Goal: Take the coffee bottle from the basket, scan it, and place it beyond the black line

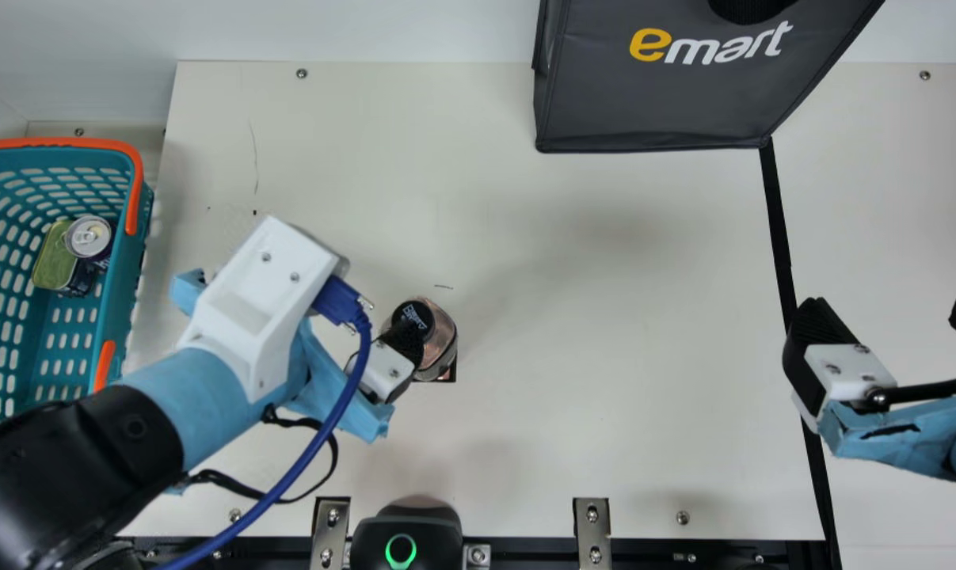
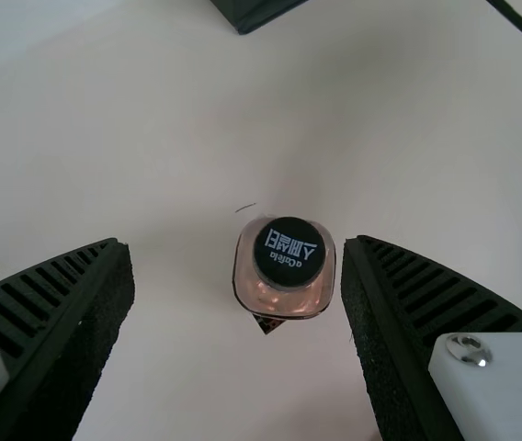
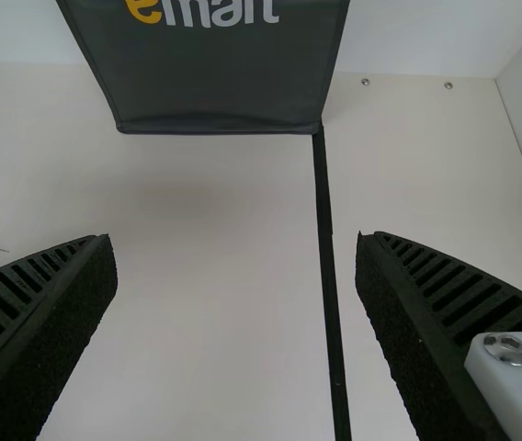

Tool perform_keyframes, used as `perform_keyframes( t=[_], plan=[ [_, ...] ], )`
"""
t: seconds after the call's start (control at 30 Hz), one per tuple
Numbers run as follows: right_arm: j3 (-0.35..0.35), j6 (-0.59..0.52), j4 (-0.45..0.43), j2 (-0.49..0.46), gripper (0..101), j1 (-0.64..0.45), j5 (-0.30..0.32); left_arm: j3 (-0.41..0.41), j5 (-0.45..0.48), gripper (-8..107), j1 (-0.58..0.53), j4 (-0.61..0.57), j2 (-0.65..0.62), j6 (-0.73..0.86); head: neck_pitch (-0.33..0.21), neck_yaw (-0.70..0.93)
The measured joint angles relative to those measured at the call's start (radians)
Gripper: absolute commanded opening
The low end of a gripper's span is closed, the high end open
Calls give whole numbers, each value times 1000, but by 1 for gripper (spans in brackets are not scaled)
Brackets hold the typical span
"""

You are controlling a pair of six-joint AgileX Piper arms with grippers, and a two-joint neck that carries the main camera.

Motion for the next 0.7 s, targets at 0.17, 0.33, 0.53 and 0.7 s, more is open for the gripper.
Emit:
perform_keyframes(
  t=[0.17, 0.33, 0.53, 0.7],
  plan=[
    [0, 0, 0, 0, 91, 0, 0, -10, 12, 90, -22, 22, 29, -53, 0, 0],
    [0, 0, 0, 0, 91, 0, 0, -21, 27, 90, -46, 40, 58, -103, 0, 0],
    [0, 0, 0, 0, 91, 0, 1, -40, 49, 90, -56, 56, 96, -180, 0, 0],
    [0, 0, 0, 0, 91, 0, 1, -48, 67, 90, -58, 67, 123, -245, 0, 0]
  ],
)
